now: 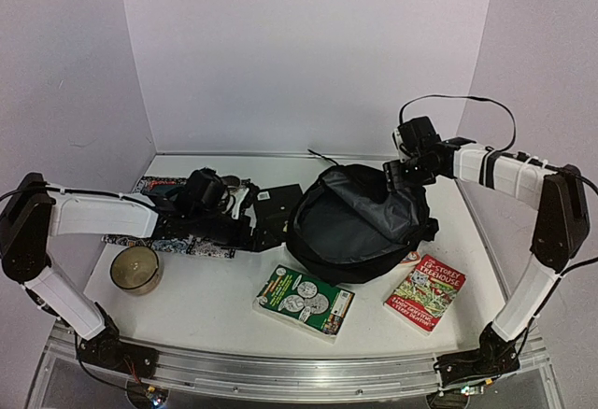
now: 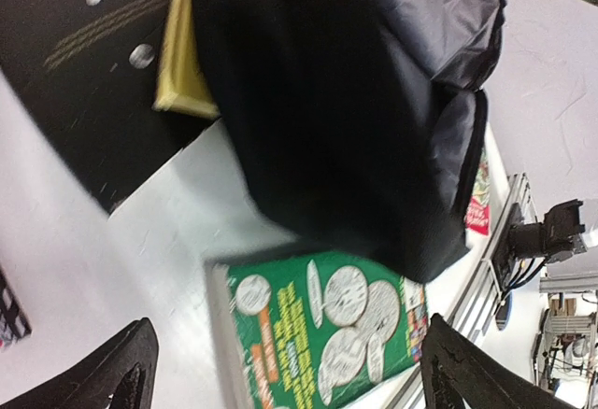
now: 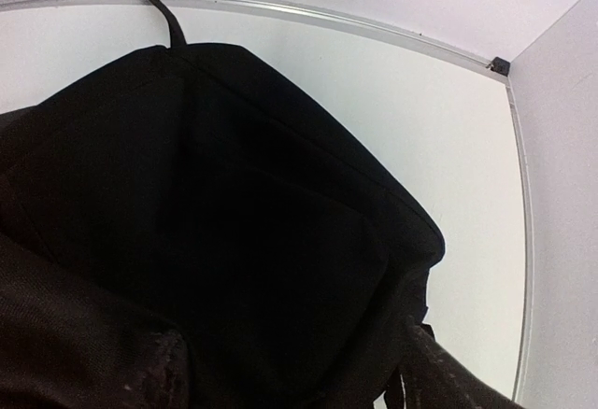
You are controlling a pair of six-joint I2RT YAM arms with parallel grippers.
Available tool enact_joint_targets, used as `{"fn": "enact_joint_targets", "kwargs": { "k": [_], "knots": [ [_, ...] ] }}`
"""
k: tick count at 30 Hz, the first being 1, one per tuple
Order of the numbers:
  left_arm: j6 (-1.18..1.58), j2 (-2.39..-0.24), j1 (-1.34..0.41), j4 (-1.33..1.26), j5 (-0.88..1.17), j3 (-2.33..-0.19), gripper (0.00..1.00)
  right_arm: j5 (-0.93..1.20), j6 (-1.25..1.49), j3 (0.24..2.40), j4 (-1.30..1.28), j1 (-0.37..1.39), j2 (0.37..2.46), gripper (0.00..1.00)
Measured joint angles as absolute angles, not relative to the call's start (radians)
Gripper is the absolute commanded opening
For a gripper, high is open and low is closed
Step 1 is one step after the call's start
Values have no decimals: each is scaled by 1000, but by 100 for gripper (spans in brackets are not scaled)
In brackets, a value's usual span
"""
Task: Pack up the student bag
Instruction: Place the largest pocket of the student bag, then move the book to the center of the board.
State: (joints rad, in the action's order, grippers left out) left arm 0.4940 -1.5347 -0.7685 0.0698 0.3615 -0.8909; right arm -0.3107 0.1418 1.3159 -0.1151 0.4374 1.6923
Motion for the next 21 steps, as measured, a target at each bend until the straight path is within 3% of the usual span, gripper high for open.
{"fn": "enact_joint_targets", "kwargs": {
  "k": [4,14,21],
  "knots": [
    [494,-1500,-749,108,364,-836,99,-309,167,1276,-141,442,1601,98],
    [520,-1528,-747,132,408,-815,89,-248,303,1138,-170,598,1314,98],
    [539,-1628,-762,133,451,-819,79,-158,481,986,-167,787,1276,95]
  ]
}}
